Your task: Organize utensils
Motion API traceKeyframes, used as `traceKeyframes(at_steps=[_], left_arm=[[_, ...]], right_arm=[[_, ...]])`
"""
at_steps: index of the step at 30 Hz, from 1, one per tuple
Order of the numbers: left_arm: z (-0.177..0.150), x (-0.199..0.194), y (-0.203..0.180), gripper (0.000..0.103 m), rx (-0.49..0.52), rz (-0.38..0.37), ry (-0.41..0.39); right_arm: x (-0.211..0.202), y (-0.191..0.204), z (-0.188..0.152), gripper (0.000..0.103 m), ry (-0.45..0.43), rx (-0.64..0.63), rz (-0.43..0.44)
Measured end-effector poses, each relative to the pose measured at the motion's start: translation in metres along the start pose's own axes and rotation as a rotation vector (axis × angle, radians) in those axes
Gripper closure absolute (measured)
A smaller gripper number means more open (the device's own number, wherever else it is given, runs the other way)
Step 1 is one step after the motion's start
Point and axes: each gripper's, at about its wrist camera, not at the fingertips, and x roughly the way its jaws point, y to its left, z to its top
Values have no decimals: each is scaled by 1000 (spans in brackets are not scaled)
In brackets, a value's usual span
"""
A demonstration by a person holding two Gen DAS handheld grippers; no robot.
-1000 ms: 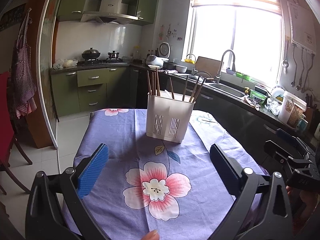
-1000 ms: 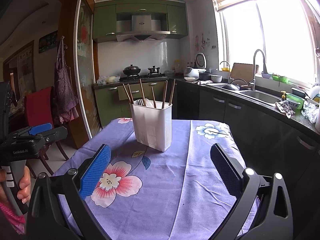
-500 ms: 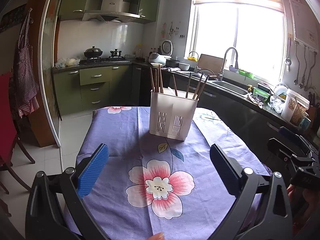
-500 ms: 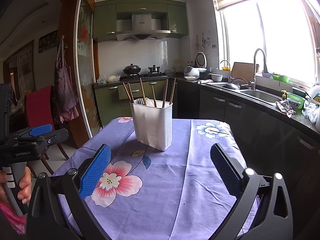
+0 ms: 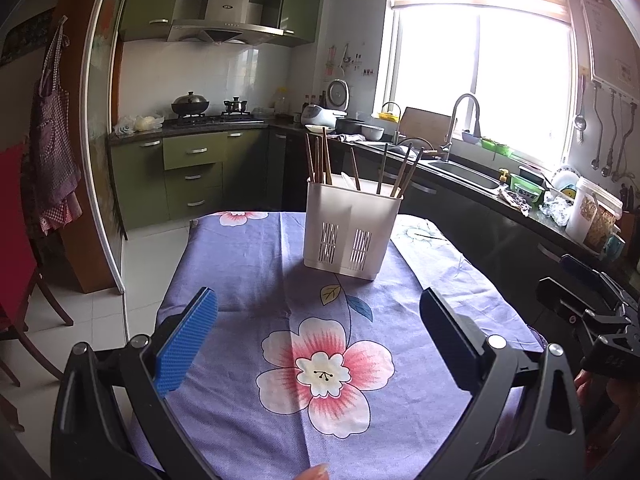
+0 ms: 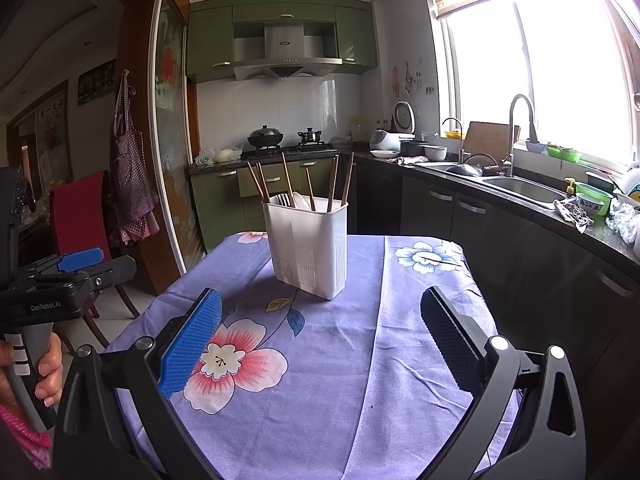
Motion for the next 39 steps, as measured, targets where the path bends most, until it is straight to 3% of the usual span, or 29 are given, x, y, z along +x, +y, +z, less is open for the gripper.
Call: traceKeyframes(at_steps=[23,32,39], left_arm=[[1,-4,-2,7,18,0,-19],[1,1,1,7,-6,-7,11],[0,9,-2,7,11,35,28]], right_arm=[[6,1,-3,5,10,0,3],[9,2,-7,5,14,5,4],[14,1,-10,5,25,10,8]])
